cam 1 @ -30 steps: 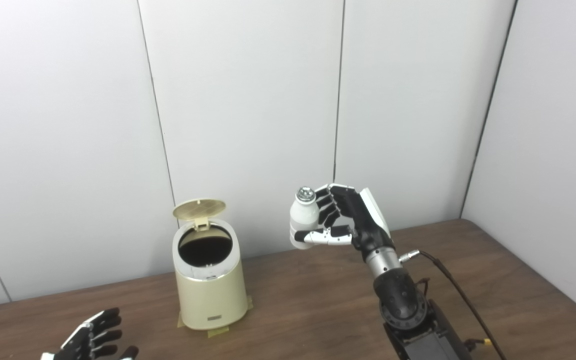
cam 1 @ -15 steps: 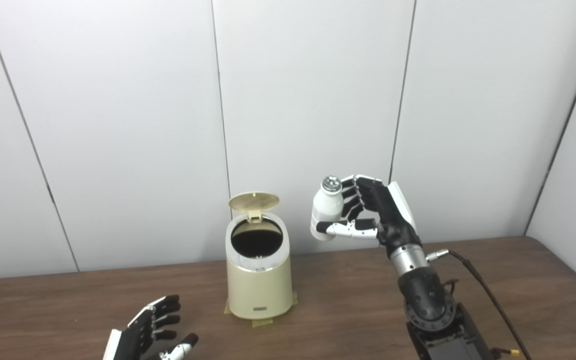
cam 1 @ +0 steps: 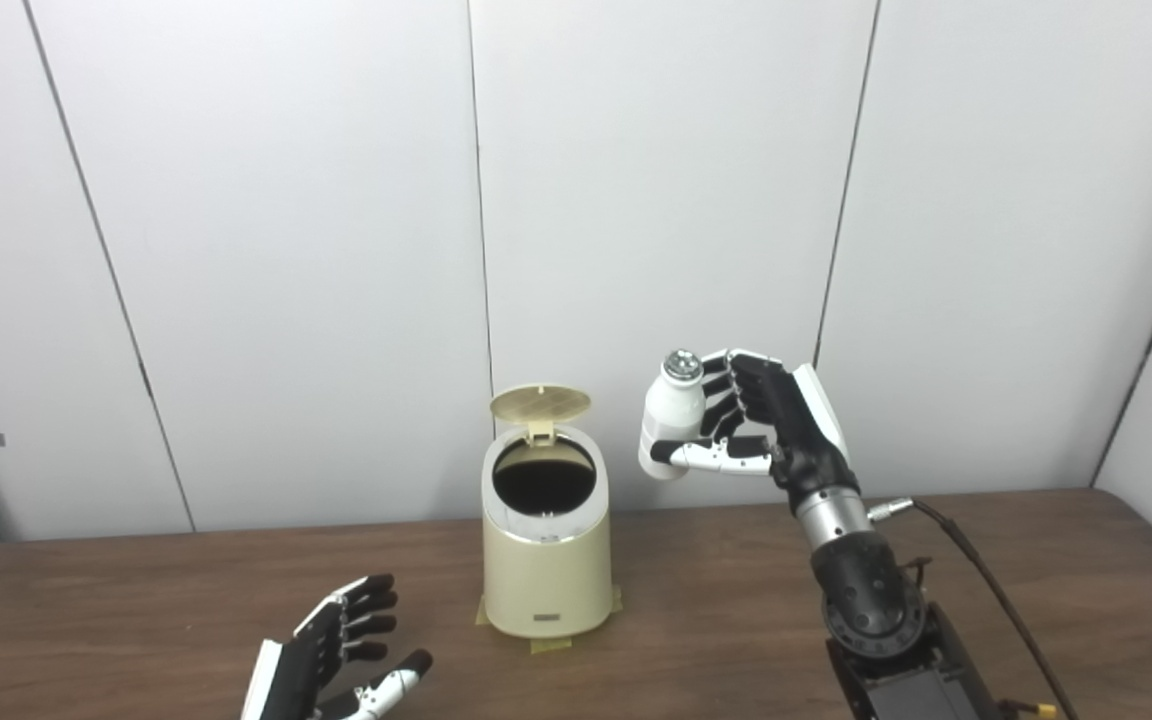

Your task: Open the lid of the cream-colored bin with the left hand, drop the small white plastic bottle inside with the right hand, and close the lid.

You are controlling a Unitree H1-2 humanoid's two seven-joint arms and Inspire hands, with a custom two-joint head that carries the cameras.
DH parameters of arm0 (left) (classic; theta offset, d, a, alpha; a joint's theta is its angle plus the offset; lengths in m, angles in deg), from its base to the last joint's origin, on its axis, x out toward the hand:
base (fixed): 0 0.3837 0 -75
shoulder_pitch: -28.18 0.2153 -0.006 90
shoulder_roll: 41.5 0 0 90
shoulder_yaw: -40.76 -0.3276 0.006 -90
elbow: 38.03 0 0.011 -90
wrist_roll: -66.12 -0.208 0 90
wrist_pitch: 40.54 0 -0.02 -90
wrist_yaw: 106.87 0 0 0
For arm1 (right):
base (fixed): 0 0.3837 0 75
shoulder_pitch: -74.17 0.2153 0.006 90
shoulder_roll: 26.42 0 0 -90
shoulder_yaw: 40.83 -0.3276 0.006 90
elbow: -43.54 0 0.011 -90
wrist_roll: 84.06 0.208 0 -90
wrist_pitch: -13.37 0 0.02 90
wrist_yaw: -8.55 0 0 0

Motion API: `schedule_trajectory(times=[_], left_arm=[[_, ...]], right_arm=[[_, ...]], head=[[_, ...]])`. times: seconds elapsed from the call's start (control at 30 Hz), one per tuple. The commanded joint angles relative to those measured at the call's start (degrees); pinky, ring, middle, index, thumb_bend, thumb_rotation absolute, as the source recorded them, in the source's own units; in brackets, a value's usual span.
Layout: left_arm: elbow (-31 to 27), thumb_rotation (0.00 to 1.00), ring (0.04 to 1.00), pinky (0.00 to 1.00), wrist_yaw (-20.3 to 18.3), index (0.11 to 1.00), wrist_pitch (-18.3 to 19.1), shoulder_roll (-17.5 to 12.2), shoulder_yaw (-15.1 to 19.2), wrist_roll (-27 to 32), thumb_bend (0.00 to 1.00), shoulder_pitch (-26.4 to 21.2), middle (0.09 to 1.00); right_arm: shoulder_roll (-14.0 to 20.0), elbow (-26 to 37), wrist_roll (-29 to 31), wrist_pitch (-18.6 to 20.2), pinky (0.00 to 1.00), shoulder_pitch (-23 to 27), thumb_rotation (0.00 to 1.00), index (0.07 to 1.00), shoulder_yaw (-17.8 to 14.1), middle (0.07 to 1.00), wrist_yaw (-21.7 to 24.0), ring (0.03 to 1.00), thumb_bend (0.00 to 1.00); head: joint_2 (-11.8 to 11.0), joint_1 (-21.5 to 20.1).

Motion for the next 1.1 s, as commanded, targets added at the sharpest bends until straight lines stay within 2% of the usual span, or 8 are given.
schedule_trajectory(times=[0.0, 0.23, 0.53, 0.73, 0.87, 1.07], left_arm=[[0.6, 0.1, 0.739, 0.67, 0.6, 0.806, -2.3, 0.9, -0.5, -0.3, 0.66, -1.2, 0.779], [1.2, 0.1, 0.743, 0.66, 0.6, 0.801, -3.0, 1.1, -0.6, 0.0, 0.66, -1.4, 0.778], [0.4, 0.11, 0.749, 0.68, 1.3, 0.804, -1.7, 1.2, -1.3, -1.4, 0.65, -1.4, 0.785], [0.1, 0.09, 0.746, 0.67, 1.5, 0.807, -1.3, 1.4, -1.6, -1.6, 0.64, -1.3, 0.784], [0.2, 0.11, 0.745, 0.67, 1.6, 0.806, -1.4, 1.4, -1.6, -1.6, 0.65, -1.3, 0.785], [0.2, 0.1, 0.743, 0.67, 1.6, 0.807, -1.8, 1.4, -1.7, -1.7, 0.65, -1.4, 0.785]], right_arm=[[-0.2, 0.8, -0.2, -2.1, 0.3, 4.1, 0.0, 0.546, 0.3, 0.483, -0.4, 0.381, 0.51], [-1.2, -0.5, -1.1, -1.9, 0.3, 4.8, 0.0, 0.544, 1.4, 0.486, -0.7, 0.381, 0.51], [-3.6, -1.4, -1.5, -0.7, 0.29, 6.1, 0.0, 0.551, 2.1, 0.47, -0.9, 0.377, 0.51], [-5.0, -3.2, -1.2, -1.1, 0.28, 7.0, 0.0, 0.555, 2.3, 0.466, -1.1, 0.375, 0.51], [-5.5, -3.7, -2.0, -1.1, 0.28, 7.2, 0.0, 0.555, 2.8, 0.467, -1.4, 0.376, 0.51], [-6.1, -4.6, -2.2, -1.8, 0.32, 7.3, 0.0, 0.533, 3.2, 0.47, -1.7, 0.394, 0.52]], head=[[0.1, 0.1], [0.2, 0.6], [0.3, 1.2], [0.5, 1.4], [0.6, 1.5], [0.8, 1.6]])
